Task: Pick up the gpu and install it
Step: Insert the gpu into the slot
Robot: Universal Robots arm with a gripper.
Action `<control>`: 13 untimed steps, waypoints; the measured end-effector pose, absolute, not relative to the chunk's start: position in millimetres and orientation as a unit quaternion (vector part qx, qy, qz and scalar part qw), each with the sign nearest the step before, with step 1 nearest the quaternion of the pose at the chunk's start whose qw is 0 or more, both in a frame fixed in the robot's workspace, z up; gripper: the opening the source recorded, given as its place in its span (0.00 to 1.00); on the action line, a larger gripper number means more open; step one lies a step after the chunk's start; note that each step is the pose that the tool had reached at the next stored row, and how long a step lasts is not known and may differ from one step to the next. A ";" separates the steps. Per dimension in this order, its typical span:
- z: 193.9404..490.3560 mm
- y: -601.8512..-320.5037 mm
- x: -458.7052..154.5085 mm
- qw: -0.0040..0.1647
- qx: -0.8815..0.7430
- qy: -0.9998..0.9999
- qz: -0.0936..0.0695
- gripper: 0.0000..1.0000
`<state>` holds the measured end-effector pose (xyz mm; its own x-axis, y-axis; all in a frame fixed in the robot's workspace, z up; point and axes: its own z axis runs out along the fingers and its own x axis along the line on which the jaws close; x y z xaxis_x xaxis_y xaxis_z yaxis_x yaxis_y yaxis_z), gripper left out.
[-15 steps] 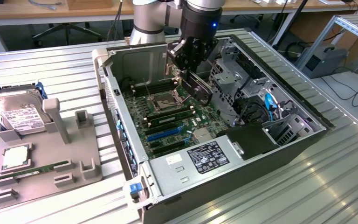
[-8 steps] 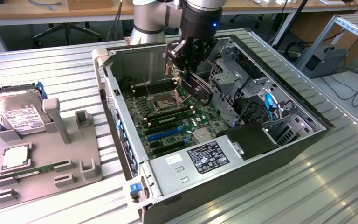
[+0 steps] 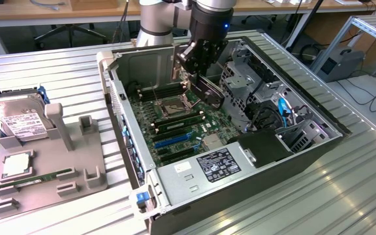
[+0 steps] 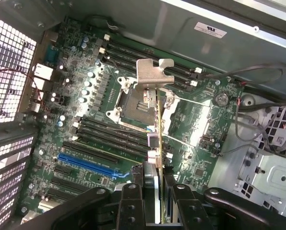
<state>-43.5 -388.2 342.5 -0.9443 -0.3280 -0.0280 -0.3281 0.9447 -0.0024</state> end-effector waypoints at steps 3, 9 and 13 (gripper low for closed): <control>342.4 -388.2 -43.5 0.014 -0.174 0.985 0.001 0.27; 342.4 -388.2 -43.5 0.014 -0.188 0.982 0.001 0.27; 342.4 -388.2 -43.5 0.014 -0.196 0.980 0.002 0.27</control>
<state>-43.5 -388.2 342.4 -0.9228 -0.3843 -0.0280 -0.3844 0.9232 -0.0024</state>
